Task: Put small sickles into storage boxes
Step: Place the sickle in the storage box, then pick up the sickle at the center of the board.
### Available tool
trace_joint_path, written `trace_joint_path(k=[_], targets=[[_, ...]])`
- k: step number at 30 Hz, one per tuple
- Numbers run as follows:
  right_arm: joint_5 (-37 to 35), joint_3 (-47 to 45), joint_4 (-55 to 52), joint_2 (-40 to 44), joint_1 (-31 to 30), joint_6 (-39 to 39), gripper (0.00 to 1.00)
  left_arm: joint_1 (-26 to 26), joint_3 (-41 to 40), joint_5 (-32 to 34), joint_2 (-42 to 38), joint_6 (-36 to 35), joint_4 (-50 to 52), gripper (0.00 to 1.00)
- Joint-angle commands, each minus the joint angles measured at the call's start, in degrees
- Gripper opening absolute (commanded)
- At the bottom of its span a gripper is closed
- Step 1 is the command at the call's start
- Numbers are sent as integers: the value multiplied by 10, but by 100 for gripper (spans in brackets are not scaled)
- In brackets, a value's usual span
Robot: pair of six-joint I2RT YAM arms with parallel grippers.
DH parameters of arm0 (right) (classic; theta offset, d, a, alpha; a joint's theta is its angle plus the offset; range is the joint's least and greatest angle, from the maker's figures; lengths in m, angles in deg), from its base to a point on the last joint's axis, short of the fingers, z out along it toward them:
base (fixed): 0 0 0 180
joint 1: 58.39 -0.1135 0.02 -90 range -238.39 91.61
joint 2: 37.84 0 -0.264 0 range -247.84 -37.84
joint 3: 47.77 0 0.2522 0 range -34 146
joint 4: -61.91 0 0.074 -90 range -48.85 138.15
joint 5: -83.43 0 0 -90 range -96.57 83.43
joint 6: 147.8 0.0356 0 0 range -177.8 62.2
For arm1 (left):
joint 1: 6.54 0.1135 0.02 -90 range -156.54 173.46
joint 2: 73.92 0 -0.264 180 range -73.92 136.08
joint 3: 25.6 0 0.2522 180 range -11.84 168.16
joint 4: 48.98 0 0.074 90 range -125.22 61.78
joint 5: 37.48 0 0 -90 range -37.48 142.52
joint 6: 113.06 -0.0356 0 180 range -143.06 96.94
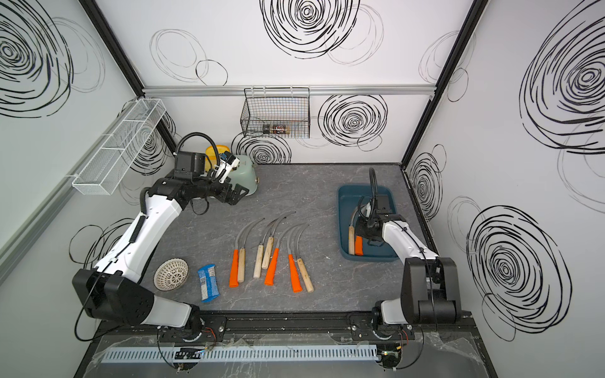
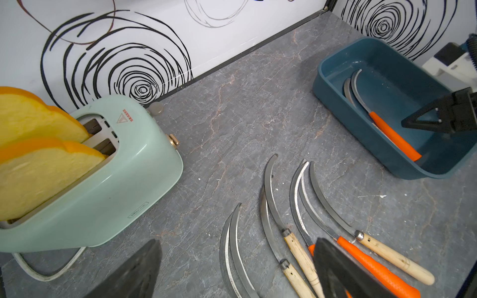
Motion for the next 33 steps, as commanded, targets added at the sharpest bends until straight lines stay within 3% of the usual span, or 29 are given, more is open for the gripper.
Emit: trace_joint_path(k=[1, 9, 15, 23, 33], targets=[[26, -10, 46, 41, -23, 0, 37, 16, -16, -27, -18, -20, 16, 96], [1, 38, 33, 71, -99, -11, 35, 35, -80, 53, -65, -54, -15, 96], [-11, 72, 6, 49, -205, -27, 35, 63, -125, 28, -75, -75, -14, 96], [-16, 59, 6, 5, -358, 31, 35, 58, -150, 33, -68, -70, -32, 98], [-50, 32, 9, -25, -439, 75, 33, 39, -167, 32, -71, -66, -33, 97]])
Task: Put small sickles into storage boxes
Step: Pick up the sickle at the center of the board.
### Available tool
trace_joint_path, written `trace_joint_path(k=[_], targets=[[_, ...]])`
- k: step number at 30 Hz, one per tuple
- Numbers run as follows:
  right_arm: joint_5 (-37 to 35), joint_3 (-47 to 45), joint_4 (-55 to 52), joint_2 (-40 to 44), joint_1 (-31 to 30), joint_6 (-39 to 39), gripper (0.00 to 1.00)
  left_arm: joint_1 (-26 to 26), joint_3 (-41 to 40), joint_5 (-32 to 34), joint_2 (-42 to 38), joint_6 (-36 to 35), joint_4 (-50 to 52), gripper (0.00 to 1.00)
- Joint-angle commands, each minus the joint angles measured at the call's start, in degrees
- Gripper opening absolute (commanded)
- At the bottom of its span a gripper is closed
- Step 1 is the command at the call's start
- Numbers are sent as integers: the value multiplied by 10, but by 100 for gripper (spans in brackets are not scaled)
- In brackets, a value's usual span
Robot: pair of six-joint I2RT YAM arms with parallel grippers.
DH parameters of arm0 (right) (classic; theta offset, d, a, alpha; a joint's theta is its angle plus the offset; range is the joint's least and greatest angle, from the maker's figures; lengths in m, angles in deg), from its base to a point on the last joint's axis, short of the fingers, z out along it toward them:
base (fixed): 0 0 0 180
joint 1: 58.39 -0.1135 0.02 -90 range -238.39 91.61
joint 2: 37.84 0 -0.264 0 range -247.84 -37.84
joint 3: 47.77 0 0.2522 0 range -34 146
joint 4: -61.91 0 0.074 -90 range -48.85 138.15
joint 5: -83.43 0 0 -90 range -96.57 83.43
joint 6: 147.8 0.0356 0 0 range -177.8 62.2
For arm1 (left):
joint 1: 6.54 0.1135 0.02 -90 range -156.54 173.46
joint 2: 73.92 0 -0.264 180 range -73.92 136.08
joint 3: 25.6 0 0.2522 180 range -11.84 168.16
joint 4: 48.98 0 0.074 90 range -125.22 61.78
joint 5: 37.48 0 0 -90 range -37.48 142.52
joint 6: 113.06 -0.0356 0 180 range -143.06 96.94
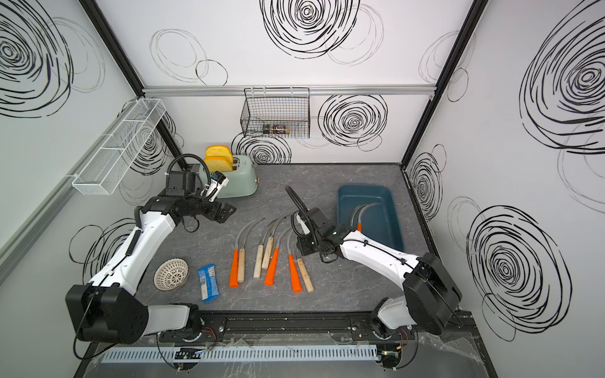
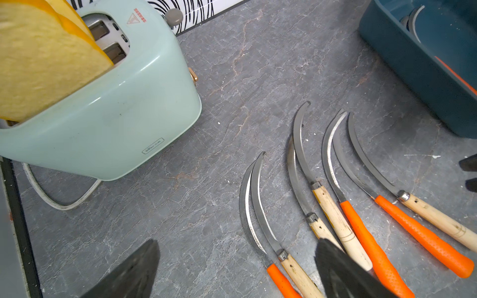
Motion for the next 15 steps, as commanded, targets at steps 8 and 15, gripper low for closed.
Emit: trace_joint_path(k=[8, 15], targets=[[-20, -34, -4, -19, -27, 29, 34, -27, -24, -53, -19, -53, 22, 96], [-29, -26, -19, -38, -42, 26, 34, -78, -44, 11, -16, -24, -10, 96]])
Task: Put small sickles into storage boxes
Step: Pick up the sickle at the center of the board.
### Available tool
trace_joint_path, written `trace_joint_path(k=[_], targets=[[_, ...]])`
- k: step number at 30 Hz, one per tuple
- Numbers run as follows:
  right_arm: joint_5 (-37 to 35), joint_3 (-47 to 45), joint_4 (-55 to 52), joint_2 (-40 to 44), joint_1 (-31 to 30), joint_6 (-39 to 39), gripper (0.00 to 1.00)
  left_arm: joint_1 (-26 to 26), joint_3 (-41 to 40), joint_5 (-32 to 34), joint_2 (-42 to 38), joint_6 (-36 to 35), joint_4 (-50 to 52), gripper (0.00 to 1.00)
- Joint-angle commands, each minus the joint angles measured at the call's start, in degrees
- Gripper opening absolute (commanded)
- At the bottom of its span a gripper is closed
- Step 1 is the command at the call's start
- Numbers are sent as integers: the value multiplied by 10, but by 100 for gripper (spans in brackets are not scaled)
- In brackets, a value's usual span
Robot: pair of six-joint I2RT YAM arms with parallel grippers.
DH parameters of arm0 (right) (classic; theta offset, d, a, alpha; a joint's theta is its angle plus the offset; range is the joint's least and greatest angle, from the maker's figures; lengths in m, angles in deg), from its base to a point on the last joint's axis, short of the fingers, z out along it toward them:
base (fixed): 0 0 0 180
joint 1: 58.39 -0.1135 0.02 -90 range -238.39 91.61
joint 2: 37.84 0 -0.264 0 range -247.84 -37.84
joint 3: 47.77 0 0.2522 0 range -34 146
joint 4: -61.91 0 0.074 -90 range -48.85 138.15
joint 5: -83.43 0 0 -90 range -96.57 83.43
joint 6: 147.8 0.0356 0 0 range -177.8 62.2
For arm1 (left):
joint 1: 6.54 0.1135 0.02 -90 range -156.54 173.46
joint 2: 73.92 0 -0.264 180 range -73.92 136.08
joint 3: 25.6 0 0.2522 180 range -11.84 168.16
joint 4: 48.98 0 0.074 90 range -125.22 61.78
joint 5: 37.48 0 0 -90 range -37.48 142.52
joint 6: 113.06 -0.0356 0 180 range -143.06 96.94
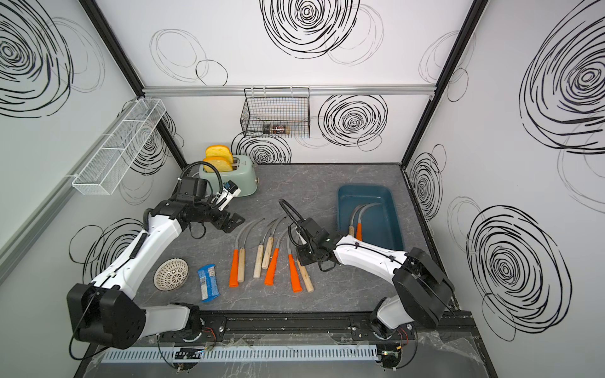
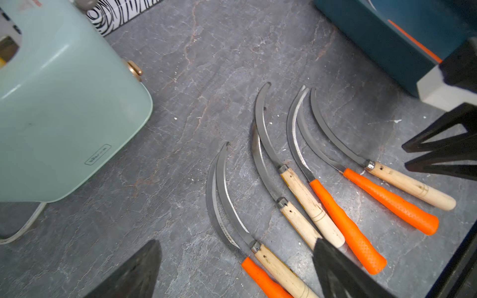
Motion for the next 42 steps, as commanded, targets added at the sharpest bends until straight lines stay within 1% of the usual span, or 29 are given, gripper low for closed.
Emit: trace_joint_path(k=[1, 9, 22, 35, 42], targets=[[-12, 1, -18, -5, -9, 4, 34, -20, -8, 32, -5, 4, -24, 96], [-2, -11, -17, 3, -12, 18, 35, -25, -16, 35, -10, 23, -47, 96], [1, -6, -27, -21, -24, 21, 35, -34, -30, 46, -8, 39, -65, 96], [-17, 4, -54, -30, -37, 29, 36, -39, -29, 43, -5, 50, -72, 96], [-31, 19, -74, -43, -48, 32, 39, -38, -26, 40, -9, 49, -69, 96]])
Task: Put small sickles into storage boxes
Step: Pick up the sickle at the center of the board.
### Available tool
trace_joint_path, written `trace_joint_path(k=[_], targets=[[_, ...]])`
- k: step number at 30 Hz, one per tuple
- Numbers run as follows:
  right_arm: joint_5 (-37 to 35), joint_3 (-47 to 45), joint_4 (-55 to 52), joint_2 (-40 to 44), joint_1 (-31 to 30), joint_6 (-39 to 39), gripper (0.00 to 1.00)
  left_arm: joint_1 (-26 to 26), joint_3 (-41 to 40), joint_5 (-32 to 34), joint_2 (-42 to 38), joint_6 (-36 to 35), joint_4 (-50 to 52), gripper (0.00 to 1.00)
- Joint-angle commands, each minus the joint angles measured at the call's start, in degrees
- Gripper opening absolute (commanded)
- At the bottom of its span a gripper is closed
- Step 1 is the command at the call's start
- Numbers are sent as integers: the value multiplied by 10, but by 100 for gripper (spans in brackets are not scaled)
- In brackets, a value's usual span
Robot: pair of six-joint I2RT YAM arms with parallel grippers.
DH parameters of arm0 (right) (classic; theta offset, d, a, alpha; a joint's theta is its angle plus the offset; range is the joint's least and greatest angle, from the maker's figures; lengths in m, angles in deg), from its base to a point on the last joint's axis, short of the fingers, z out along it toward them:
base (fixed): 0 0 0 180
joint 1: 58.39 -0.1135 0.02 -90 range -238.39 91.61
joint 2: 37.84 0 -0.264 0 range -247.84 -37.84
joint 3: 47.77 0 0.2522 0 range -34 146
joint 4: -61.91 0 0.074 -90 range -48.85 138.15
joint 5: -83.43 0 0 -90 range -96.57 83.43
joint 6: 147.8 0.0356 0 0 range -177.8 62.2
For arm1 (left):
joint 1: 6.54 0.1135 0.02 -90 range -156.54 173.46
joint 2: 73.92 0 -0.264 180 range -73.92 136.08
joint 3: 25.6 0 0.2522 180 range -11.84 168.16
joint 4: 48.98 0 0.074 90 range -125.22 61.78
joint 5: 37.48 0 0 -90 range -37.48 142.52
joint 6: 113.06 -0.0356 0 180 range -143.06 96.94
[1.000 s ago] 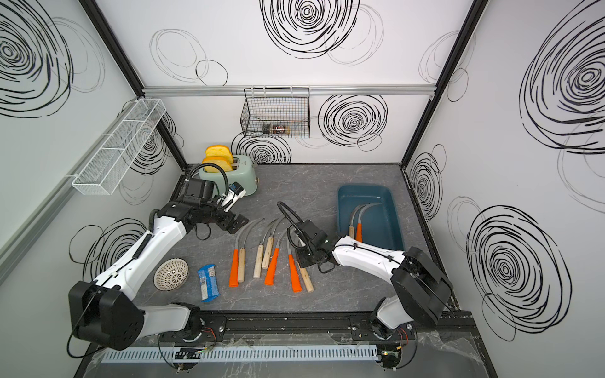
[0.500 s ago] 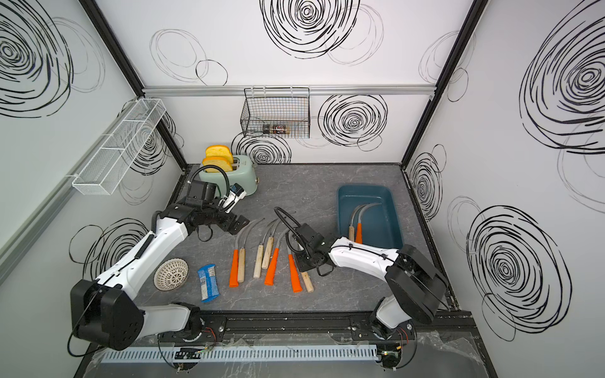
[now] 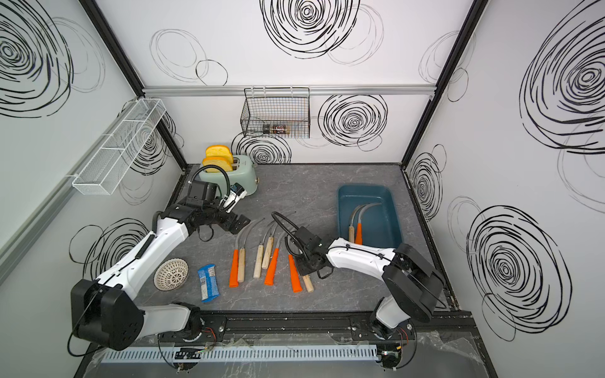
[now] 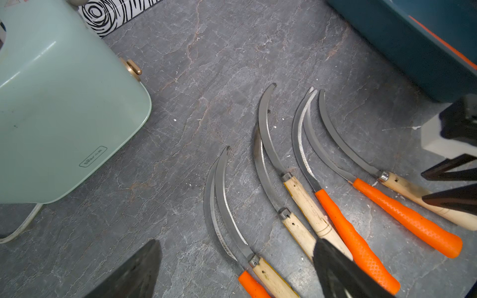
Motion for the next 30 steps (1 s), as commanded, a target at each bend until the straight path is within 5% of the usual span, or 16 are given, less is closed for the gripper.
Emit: trace_joint_path(k=[1, 30], targets=[[-10, 20, -27, -9, -9, 8, 40, -3, 6, -3, -9, 7, -11, 96], [-54, 72, -83, -81, -28, 26, 40, 5, 39, -17, -25, 28, 10, 96]])
